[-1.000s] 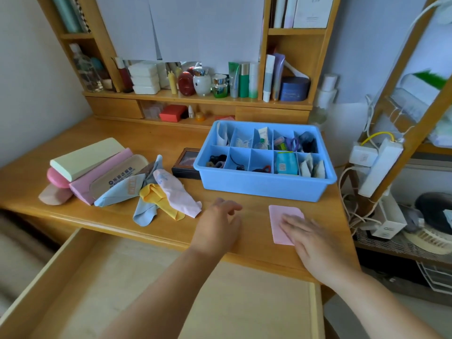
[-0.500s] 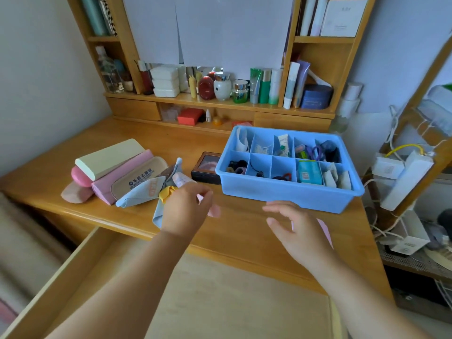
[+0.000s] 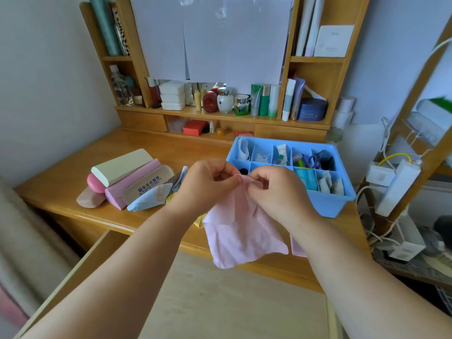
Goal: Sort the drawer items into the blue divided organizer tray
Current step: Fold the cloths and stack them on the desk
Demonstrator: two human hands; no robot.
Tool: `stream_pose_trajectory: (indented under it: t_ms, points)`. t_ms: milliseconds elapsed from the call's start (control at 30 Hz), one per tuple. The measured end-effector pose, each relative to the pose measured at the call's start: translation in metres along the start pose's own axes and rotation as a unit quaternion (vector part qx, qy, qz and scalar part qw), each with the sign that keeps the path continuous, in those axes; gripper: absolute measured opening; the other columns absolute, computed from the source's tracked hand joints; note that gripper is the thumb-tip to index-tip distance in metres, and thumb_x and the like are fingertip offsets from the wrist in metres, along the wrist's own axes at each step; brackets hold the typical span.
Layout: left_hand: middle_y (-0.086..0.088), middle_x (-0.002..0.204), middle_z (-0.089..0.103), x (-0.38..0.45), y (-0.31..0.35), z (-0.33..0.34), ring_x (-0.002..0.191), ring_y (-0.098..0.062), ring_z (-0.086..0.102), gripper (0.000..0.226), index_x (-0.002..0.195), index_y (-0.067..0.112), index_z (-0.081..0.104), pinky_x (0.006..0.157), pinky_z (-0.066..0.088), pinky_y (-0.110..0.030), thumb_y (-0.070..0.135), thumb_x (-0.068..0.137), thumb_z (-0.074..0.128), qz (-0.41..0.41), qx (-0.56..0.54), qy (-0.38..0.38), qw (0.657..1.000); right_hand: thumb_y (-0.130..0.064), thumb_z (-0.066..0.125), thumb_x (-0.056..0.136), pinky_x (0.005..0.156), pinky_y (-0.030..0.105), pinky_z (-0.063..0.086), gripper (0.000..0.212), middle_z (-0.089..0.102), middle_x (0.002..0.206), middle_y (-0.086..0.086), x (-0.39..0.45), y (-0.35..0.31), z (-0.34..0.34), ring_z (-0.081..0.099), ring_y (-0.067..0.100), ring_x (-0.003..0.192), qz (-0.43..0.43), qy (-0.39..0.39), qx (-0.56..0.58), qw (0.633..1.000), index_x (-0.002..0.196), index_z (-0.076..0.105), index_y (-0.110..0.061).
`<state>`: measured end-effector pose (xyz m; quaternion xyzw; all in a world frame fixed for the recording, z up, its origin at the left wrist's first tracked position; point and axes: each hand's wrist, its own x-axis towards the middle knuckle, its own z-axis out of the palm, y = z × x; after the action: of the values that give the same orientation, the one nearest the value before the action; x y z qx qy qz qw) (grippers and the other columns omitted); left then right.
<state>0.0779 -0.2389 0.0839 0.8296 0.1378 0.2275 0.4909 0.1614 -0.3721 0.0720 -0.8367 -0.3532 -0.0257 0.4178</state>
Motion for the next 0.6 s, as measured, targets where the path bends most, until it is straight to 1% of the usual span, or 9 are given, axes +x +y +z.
stream_pose_trajectory:
  t_ms: [33, 100, 200, 267, 333, 400, 467, 533, 600]
  points:
    - [0.007, 0.061, 0.063, -0.001, 0.0, 0.002, 0.05, 0.005, 0.049, 0.013, 0.072, 0.018, 0.068, 0.049, 0.036, -0.008, 0.01, 0.082, 0.07, 0.006, 0.02, 0.004, 1.0, -0.024, 0.057, 0.083, 0.06, 0.029, 0.044, 0.02, 0.059, 0.06, -0.011, -0.002, 0.003, -0.003, 0.055, 0.01, 0.064, 0.007, 0.004, -0.009, 1.0, 0.064, 0.059, -0.03]
    - [0.011, 0.058, 0.058, -0.004, 0.0, 0.006, 0.048, 0.003, 0.047, 0.018, 0.069, 0.023, 0.064, 0.048, 0.034, -0.007, 0.009, 0.079, 0.066, 0.022, 0.101, 0.003, 0.995, -0.021, 0.054, 0.085, 0.063, 0.03, 0.046, 0.021, 0.062, 0.067, -0.013, -0.006, 0.006, -0.008, 0.057, 0.011, 0.07, 0.014, 0.008, -0.008, 1.0, 0.069, 0.06, -0.032]
    - [0.011, 0.056, 0.054, -0.007, -0.005, 0.006, 0.049, -0.003, 0.047, 0.02, 0.067, 0.027, 0.06, 0.044, 0.036, -0.011, 0.009, 0.077, 0.058, 0.03, 0.243, -0.02, 0.969, -0.019, 0.053, 0.089, 0.067, 0.031, 0.048, 0.02, 0.065, 0.075, -0.011, -0.011, 0.01, -0.016, 0.059, 0.013, 0.076, 0.02, 0.0, 0.008, 1.0, 0.077, 0.064, -0.03]
    - [0.011, 0.057, 0.055, -0.011, -0.012, 0.002, 0.049, -0.005, 0.048, 0.02, 0.069, 0.024, 0.063, 0.042, 0.033, -0.013, 0.008, 0.077, 0.055, 0.011, 0.272, -0.03, 0.962, -0.019, 0.056, 0.09, 0.069, 0.03, 0.046, 0.02, 0.066, 0.075, -0.011, -0.013, 0.013, -0.025, 0.06, 0.011, 0.077, 0.026, -0.004, 0.038, 0.999, 0.076, 0.065, -0.03]
    - [0.01, 0.055, 0.056, -0.015, -0.019, -0.006, 0.045, -0.004, 0.048, 0.021, 0.072, 0.024, 0.066, 0.04, 0.032, -0.011, 0.01, 0.082, 0.056, -0.008, 0.246, -0.045, 0.968, -0.021, 0.06, 0.088, 0.067, 0.028, 0.047, 0.014, 0.068, 0.075, -0.008, -0.013, 0.019, -0.037, 0.061, 0.009, 0.074, 0.035, -0.017, 0.059, 0.997, 0.078, 0.068, -0.025]
    - [0.011, 0.05, 0.056, -0.017, -0.024, -0.017, 0.04, -0.002, 0.043, 0.019, 0.074, 0.029, 0.07, 0.039, 0.032, -0.01, 0.019, 0.088, 0.061, -0.033, 0.167, -0.076, 0.982, -0.025, 0.065, 0.086, 0.053, 0.018, 0.043, 0.012, 0.068, 0.065, -0.008, -0.013, 0.026, -0.049, 0.06, 0.005, 0.06, 0.052, -0.045, 0.086, 0.994, 0.077, 0.07, -0.019]
    - [0.009, 0.045, 0.051, -0.016, -0.025, -0.028, 0.038, -0.003, 0.038, 0.017, 0.073, 0.032, 0.072, 0.04, 0.032, -0.012, 0.029, 0.088, 0.064, -0.079, 0.063, -0.095, 0.99, -0.026, 0.068, 0.085, 0.043, 0.007, 0.034, 0.014, 0.063, 0.054, -0.013, -0.01, 0.033, -0.057, 0.052, -0.001, 0.045, 0.081, -0.069, 0.12, 0.987, 0.075, 0.07, -0.016]
    - [0.004, 0.045, 0.054, -0.012, -0.026, -0.03, 0.039, -0.007, 0.043, 0.017, 0.074, 0.03, 0.073, 0.042, 0.038, -0.016, 0.03, 0.089, 0.064, -0.101, 0.001, -0.088, 0.991, -0.027, 0.067, 0.086, 0.042, 0.008, 0.035, 0.012, 0.06, 0.049, -0.009, -0.005, 0.039, -0.059, 0.05, 0.001, 0.042, 0.116, -0.075, 0.138, 0.981, 0.079, 0.071, -0.018]
    - [-0.001, 0.052, 0.064, -0.007, -0.027, -0.024, 0.046, -0.011, 0.058, 0.017, 0.076, 0.025, 0.073, 0.047, 0.047, -0.016, 0.023, 0.09, 0.064, -0.093, -0.022, -0.058, 0.994, -0.023, 0.064, 0.088, 0.049, 0.012, 0.045, 0.01, 0.068, 0.057, -0.004, -0.001, 0.041, -0.055, 0.063, 0.005, 0.053, 0.132, -0.069, 0.161, 0.976, 0.08, 0.069, -0.022]
